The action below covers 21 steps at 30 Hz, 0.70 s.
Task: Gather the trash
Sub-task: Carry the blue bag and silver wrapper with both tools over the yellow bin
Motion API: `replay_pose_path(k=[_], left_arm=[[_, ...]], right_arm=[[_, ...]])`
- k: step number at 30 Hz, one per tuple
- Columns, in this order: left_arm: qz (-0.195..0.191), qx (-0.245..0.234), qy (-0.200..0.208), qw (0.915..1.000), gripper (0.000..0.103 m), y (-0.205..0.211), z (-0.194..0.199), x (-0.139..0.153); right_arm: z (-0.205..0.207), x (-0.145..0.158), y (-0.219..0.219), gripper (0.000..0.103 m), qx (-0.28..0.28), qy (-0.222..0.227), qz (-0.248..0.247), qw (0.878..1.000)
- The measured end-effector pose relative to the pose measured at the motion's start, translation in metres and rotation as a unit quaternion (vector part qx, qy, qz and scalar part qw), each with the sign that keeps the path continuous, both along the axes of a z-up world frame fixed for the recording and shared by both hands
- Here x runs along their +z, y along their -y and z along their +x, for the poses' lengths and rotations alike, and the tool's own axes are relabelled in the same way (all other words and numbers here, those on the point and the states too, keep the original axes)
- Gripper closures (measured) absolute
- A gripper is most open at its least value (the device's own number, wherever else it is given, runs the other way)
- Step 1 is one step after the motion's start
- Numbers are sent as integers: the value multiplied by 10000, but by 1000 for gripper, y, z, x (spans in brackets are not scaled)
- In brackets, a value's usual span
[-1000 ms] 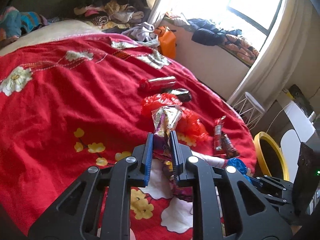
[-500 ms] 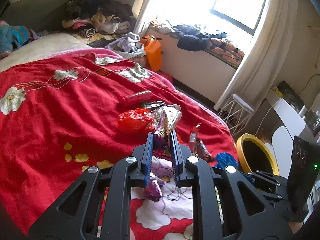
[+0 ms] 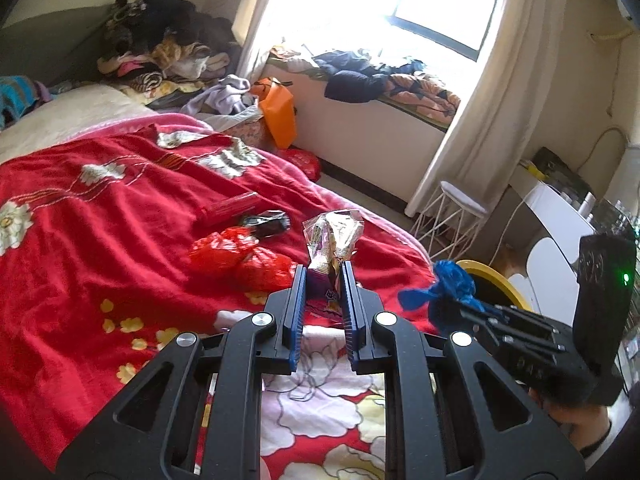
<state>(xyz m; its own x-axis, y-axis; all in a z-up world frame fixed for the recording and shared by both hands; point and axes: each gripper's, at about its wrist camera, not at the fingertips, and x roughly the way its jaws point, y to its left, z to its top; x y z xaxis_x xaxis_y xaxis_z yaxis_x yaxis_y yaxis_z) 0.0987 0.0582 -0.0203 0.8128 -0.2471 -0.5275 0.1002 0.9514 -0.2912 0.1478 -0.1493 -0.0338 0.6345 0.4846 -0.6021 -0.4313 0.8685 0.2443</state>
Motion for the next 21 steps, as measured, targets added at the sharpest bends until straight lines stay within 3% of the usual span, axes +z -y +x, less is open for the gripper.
replay_pose_path(k=[21], left_arm=[[173, -641, 154, 9977, 91, 57, -1, 12]], right_arm=[[18, 15, 95, 83, -1109, 101, 528, 9924]])
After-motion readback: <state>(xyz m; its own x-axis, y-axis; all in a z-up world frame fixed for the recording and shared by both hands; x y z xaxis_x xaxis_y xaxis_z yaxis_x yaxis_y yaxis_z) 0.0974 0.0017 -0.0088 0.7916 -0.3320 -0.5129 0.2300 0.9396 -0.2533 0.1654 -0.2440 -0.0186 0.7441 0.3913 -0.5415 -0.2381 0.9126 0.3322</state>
